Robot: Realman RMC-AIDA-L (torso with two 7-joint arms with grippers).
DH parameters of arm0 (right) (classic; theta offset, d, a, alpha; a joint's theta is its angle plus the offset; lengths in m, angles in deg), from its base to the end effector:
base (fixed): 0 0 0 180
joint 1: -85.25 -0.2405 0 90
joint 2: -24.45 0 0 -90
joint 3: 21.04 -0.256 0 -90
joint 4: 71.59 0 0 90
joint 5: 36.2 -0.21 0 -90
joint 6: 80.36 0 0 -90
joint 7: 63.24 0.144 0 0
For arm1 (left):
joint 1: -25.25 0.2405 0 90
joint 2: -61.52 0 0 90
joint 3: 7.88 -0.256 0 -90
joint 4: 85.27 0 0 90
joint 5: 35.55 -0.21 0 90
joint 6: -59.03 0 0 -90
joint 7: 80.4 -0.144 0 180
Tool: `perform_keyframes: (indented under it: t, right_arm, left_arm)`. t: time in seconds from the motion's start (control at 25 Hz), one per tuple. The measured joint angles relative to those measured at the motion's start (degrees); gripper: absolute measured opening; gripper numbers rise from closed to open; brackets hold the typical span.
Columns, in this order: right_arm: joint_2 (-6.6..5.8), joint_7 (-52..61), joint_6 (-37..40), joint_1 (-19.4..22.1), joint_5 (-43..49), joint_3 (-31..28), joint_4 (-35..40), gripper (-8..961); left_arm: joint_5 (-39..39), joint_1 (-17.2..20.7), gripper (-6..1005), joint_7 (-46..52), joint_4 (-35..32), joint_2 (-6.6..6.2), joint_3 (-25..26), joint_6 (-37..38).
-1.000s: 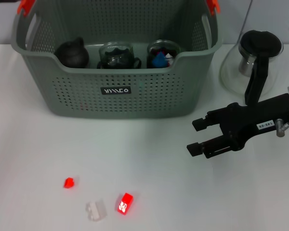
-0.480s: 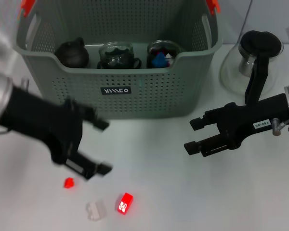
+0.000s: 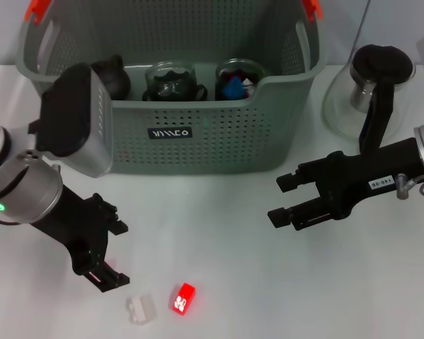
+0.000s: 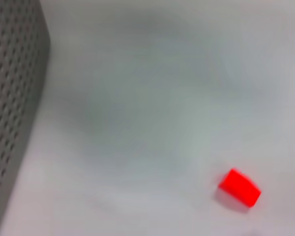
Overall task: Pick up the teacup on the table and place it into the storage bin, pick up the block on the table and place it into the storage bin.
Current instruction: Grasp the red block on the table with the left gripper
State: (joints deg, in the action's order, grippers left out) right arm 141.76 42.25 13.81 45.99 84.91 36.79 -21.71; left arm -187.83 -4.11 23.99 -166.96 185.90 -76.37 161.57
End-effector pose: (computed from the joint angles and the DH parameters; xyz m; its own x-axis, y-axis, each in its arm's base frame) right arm 0.1889 0.3535 -0.0049 0.8914 -0.4221 -0.1650 -0.4196 -0.9062 0.0515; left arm -0.2058 0.3129 0.0097 0.9065 0.1797 -0.3821 0.1451 -0.9824 -0.1179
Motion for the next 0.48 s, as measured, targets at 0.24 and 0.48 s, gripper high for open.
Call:
perform_keyframes:
  t: [0.24, 0.48]
  right_arm:
    - [0.17, 0.1, -0.4, 0.4, 0.0, 0.0, -0.1, 833]
    - [0.31, 0.0, -0.6, 0.6, 0.0, 0.0, -0.1, 834]
  left_arm:
    - [-5.8, 0.1, 855, 0.3, 1.3, 0.11, -2.7, -3.5]
    - [-7.1, 0.1, 768, 0.3, 3.4, 0.14, -4.6, -5.0]
